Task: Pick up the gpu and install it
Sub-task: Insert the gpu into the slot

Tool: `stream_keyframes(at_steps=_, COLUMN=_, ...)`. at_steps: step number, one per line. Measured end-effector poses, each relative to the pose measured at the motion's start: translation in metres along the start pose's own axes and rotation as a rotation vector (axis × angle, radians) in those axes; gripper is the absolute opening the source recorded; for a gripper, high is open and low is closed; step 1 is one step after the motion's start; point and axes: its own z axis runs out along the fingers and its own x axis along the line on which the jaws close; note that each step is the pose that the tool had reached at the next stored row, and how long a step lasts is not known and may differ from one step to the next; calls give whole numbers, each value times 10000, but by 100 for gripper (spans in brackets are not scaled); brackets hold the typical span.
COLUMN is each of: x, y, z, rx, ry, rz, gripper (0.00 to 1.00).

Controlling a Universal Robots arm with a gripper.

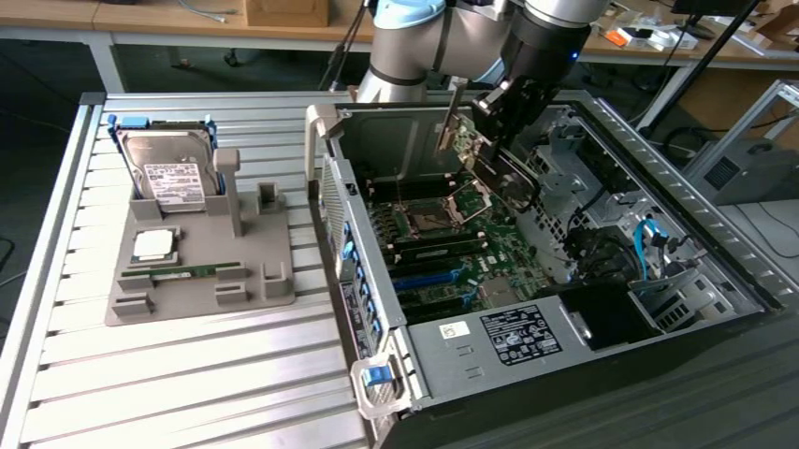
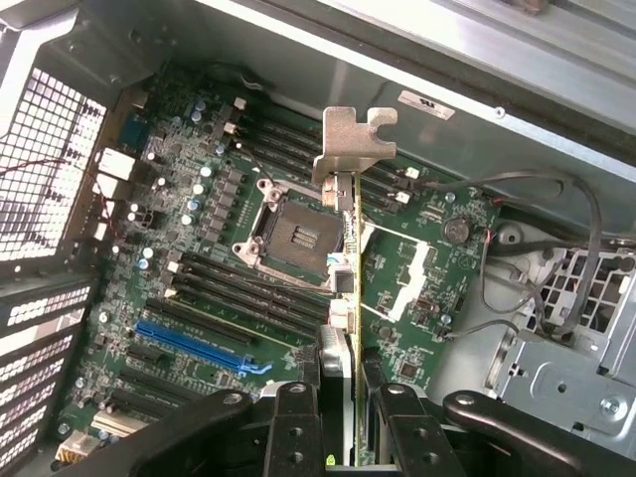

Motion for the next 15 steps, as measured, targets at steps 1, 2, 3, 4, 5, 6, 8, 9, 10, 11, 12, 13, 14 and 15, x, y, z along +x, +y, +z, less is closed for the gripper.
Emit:
stream_keyframes(at_steps=1, x=0, y=0, z=0, rx=-1, ry=1, rz=-48, gripper=27)
stream_keyframes(at_steps=2, x=0, y=0, z=0, rx=-2, ry=2, rz=-85, gripper=27)
stream_keyframes(at_steps=3, x=0, y=0, z=0, rx=-2, ry=2, rz=-113, gripper=27)
stream_keyframes(at_steps=4, x=0, y=0, z=0, rx=-4, ry=3, rz=-158, gripper=27)
stream_keyframes(at_steps=5, x=0, y=0, z=0, rx=-5, ry=4, rz=-209, gripper=27)
stream_keyframes(at_steps=6, x=0, y=0, z=0, rx=-5, ry=5, rz=-236, gripper=27)
stream_keyframes(at_steps=8, x=0, y=0, z=0, rx=-8, ry=6, rz=-330, gripper=27)
stream_keyframes(at_steps=9, x=0, y=0, z=0, rx=-9, ry=7, rz=-369, gripper=27)
stream_keyframes(at_steps=10, x=0, y=0, z=0, rx=-9, ry=8, rz=-393, gripper=27)
stream_keyframes(at_steps=11, x=0, y=0, z=0, rx=-10, ry=8, rz=-419, gripper=27)
stream_keyframes(at_steps=12, x=0, y=0, z=0, rx=-11, ry=9, rz=-442, gripper=27)
stream_keyframes(at_steps=13, x=0, y=0, z=0, rx=-11, ry=9, rz=-472, gripper=27)
stream_keyframes(at_steps=14, x=0, y=0, z=0, rx=-12, ry=9, rz=-495, gripper=27)
stream_keyframes(at_steps=15, x=0, y=0, z=0, rx=-13, ry=10, rz=-521, gripper=27)
